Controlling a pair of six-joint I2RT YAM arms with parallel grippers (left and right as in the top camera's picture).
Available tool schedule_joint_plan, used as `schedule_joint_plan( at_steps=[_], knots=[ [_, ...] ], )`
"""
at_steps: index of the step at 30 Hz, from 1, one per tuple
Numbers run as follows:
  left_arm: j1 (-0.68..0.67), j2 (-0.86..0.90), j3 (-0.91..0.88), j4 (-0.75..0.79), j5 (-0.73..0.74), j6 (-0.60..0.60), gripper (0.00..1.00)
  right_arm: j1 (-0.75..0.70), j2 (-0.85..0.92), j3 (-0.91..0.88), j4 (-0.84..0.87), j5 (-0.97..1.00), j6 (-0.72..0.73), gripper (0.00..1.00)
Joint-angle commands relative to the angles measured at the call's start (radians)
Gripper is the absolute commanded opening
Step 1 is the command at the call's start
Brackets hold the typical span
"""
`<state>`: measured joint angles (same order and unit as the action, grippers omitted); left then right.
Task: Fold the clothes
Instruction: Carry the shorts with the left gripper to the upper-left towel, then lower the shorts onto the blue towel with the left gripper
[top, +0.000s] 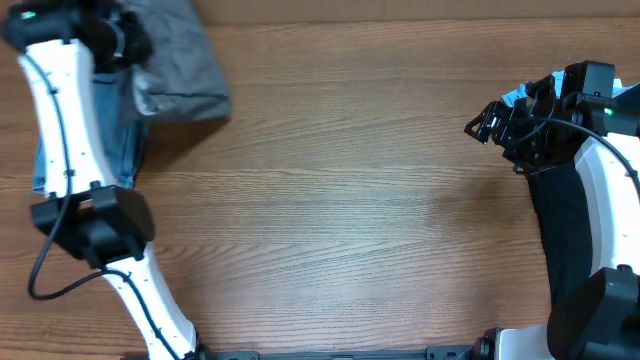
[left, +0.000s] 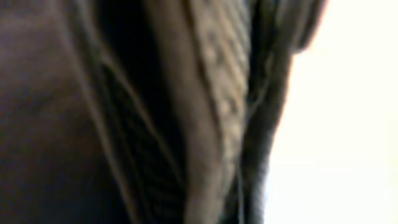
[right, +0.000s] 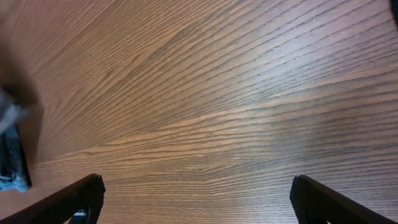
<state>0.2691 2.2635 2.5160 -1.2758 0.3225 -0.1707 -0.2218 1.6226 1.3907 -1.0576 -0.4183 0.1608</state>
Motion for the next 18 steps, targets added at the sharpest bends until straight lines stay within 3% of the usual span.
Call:
schedule_joint_plan(
  at_steps=[1, 7, 15, 18],
  knots=[
    [0.116, -0.003, 0.039, 0.067, 0.11, -0.197, 0.04, 0.0, -0.001, 0.003, 0.004, -0.001, 0.0, 1.0],
    [0.268, 0.006, 0.039, 0.116, 0.111, -0.381, 0.04, 0.0, -0.001, 0.003, 0.004, 0.0, 0.0, 1.0],
    [0.302, 0.068, -0.068, 0.178, 0.098, -0.448, 0.04, 0.0, -0.001, 0.003, 0.004, -0.001, 0.0, 1.0],
    [0.31, 0.08, -0.149, 0.22, 0.167, -0.48, 0.04, 0.0, -0.001, 0.003, 0.004, -0.001, 0.0, 1.0]
  ],
)
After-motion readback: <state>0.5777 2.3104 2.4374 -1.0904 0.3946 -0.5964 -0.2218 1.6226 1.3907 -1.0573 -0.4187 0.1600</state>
